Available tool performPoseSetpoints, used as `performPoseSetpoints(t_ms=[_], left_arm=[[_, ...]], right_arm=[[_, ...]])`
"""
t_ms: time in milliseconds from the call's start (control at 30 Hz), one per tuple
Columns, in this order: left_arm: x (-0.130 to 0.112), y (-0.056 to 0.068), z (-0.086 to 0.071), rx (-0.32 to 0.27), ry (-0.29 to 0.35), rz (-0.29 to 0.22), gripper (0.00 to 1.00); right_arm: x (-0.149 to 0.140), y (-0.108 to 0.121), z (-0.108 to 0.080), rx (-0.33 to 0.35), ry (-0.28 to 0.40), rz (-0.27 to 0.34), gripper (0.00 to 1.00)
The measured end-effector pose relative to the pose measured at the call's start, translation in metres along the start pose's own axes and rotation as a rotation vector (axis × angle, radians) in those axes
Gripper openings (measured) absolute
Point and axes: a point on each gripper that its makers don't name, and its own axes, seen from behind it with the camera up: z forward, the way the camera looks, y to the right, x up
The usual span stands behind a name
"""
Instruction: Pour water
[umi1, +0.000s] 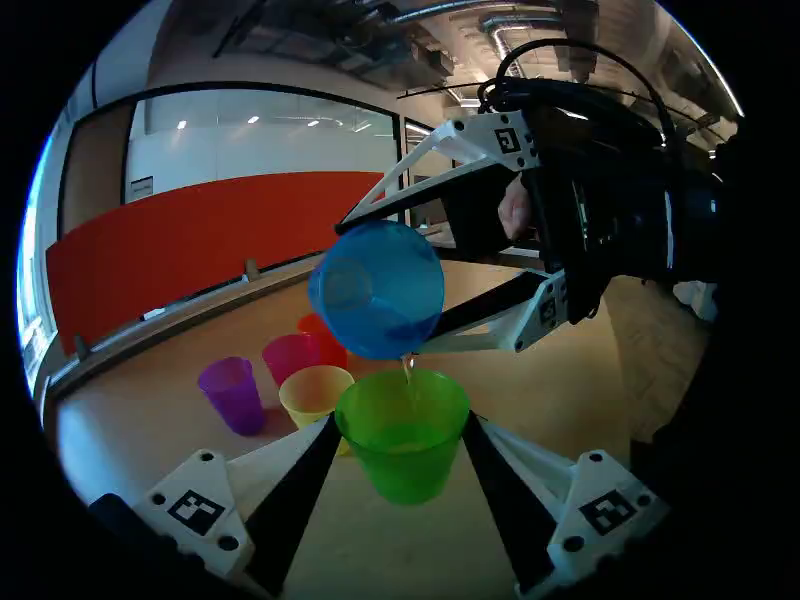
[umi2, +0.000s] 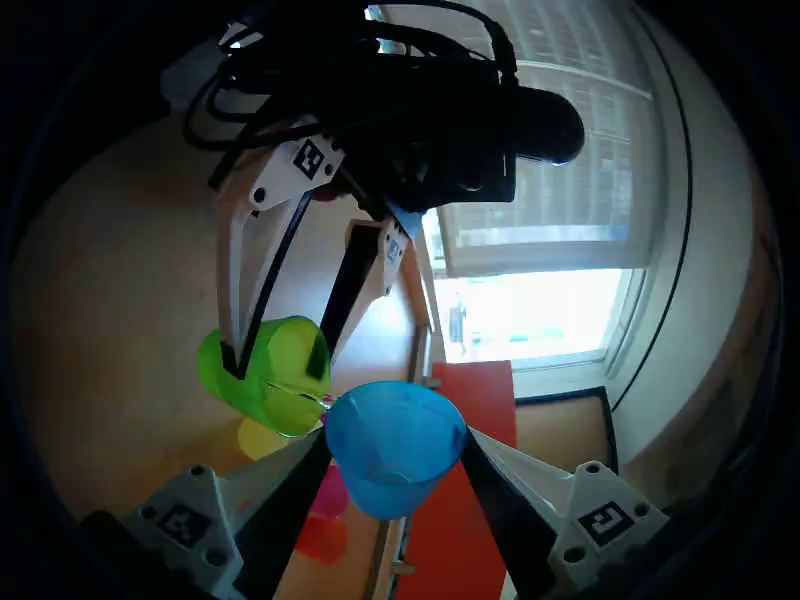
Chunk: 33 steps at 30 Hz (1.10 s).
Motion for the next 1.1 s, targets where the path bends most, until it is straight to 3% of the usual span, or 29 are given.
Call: performPoseSetpoints(t_ms=[1100], left_arm=[[0.0035,0.0005,0.0017,-0.001,0.004,0.008,0.87]], right_arm=[[0.0027,0.0035,0.0018,-0.015,-0.007,-0.075,0.91]])
